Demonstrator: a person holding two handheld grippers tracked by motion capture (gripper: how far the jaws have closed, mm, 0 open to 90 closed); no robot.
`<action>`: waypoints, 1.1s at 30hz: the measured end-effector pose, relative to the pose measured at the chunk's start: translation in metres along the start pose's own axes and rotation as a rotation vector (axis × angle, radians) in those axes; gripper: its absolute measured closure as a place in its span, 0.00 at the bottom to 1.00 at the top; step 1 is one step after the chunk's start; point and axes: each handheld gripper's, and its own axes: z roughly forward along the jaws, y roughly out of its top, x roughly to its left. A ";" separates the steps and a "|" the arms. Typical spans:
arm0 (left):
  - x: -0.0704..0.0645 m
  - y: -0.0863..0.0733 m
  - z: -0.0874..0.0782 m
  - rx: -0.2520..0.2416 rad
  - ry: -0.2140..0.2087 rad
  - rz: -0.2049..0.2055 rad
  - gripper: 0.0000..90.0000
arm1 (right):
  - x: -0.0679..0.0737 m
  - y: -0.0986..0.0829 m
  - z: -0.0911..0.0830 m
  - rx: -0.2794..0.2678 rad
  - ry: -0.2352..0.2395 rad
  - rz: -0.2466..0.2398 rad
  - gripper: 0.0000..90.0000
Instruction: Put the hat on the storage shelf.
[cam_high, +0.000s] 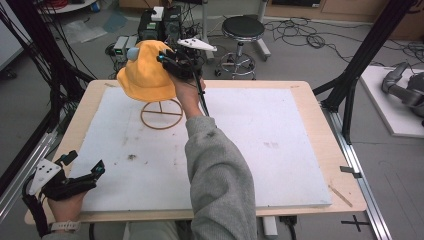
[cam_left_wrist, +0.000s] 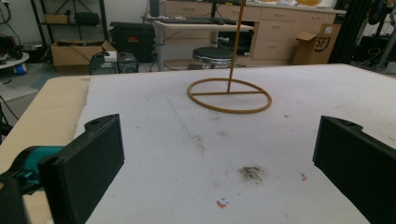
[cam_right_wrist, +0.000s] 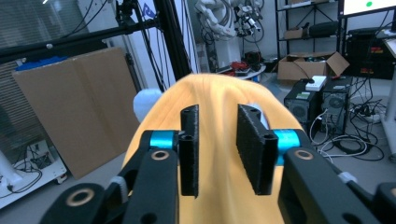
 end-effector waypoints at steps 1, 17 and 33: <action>0.000 0.000 0.000 0.002 0.000 0.003 0.03 | -0.001 0.002 -0.003 -0.006 -0.003 -0.008 0.71; -0.004 0.000 0.000 -0.013 -0.007 0.042 0.03 | -0.015 0.026 -0.044 -0.116 -0.088 -0.013 0.30; -0.009 -0.001 0.006 0.004 -0.022 0.065 0.03 | -0.049 0.046 -0.123 -0.222 -0.341 -0.112 0.03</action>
